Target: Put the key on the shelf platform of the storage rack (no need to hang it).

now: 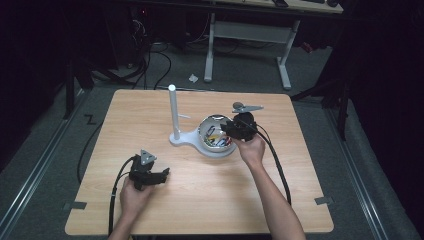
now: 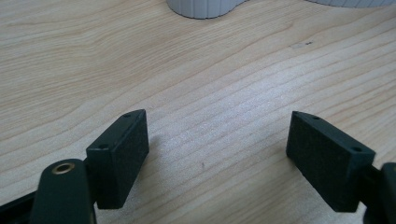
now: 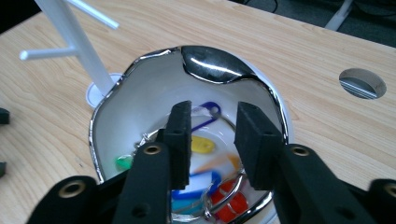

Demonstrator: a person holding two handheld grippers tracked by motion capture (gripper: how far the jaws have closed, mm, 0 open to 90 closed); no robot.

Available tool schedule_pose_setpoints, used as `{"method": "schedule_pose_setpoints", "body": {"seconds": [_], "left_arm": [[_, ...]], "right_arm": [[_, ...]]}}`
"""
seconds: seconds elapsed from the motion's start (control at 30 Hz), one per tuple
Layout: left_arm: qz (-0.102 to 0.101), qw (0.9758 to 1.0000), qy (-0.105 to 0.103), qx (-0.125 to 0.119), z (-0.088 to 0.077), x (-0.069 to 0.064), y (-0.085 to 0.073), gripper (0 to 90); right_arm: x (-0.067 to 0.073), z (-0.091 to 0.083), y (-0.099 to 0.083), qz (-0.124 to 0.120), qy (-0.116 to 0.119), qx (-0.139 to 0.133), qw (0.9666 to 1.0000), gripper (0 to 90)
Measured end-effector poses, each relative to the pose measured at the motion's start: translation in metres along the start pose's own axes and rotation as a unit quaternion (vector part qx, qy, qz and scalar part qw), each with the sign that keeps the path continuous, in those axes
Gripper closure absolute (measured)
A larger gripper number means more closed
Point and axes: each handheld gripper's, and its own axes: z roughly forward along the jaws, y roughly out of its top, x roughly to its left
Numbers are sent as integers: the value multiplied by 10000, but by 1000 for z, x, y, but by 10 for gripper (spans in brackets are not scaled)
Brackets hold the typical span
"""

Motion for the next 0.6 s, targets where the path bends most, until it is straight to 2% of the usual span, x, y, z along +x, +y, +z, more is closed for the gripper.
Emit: {"method": "schedule_pose_setpoints", "body": {"seconds": [0.13,0.27,0.37,0.6], "left_arm": [[10,10000,-5,0,0,0,0,213],[10,10000,-3,0,0,0,0,213],[7,10000,-2,-1,0,0,0,213],[-2,10000,1,-5,0,0,0,213]], "right_arm": [[3,-7,1,-110,-26,-36,9999,601],[1,-15,1,-112,-18,-112,9999,568],[-2,-20,-1,15,-34,-223,9997,549],[-10,-35,-9,108,-107,-241,9996,512]]}}
